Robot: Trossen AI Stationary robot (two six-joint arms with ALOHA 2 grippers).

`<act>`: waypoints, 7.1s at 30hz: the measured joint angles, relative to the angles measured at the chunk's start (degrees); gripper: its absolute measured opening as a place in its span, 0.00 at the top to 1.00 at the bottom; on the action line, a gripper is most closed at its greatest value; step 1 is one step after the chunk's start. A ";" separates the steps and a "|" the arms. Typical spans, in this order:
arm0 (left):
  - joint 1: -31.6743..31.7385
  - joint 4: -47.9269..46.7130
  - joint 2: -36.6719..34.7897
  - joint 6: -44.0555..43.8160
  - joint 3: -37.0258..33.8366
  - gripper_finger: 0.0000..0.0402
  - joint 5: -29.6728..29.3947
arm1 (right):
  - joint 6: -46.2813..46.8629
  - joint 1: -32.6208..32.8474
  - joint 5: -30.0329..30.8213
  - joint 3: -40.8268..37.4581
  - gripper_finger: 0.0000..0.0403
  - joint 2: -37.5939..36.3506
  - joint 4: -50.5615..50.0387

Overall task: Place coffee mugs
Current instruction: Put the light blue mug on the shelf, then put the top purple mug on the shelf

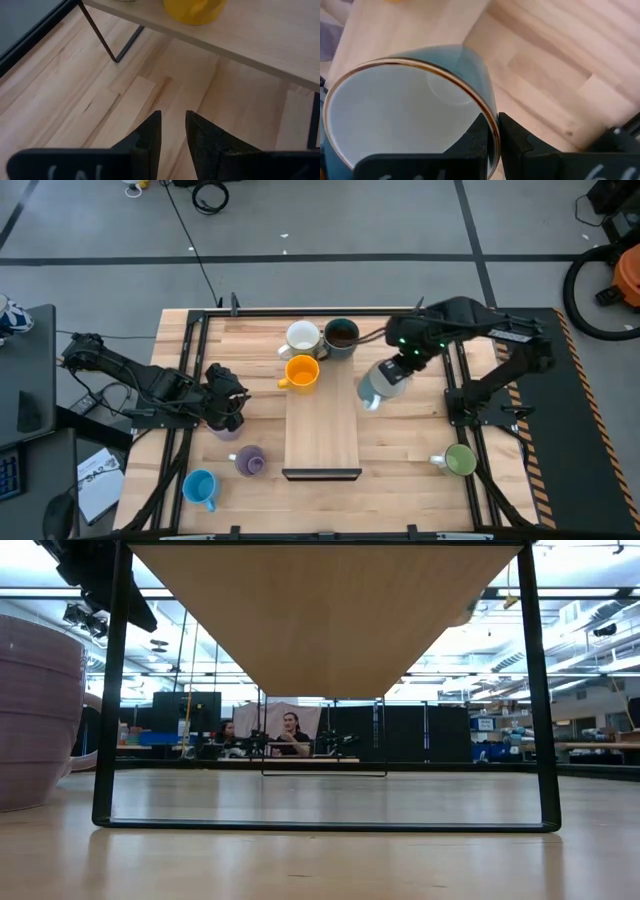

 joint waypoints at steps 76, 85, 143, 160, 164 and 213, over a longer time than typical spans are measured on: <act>-0.09 -0.02 0.04 -0.03 0.00 0.77 -1.70 | 3.70 -7.69 -3.25 14.43 0.89 20.34 5.95; -0.07 -0.02 0.04 -0.03 0.00 0.77 -1.70 | 3.70 -7.69 -3.24 14.43 0.88 20.34 5.61; -0.04 0.00 0.07 -0.35 0.00 0.77 -1.65 | 2.13 -7.89 -6.01 14.47 0.67 16.56 6.01; -0.04 -0.07 0.07 -4.13 0.00 0.77 8.06 | -11.79 -4.38 2.36 14.49 0.67 3.13 3.52; -0.07 -2.60 0.04 -12.19 0.02 0.77 12.09 | -14.52 -0.98 10.59 14.49 0.67 1.56 0.33; -0.04 -32.47 -1.07 -65.07 5.95 0.76 38.28 | -19.95 5.91 13.27 -11.23 0.67 -6.39 5.38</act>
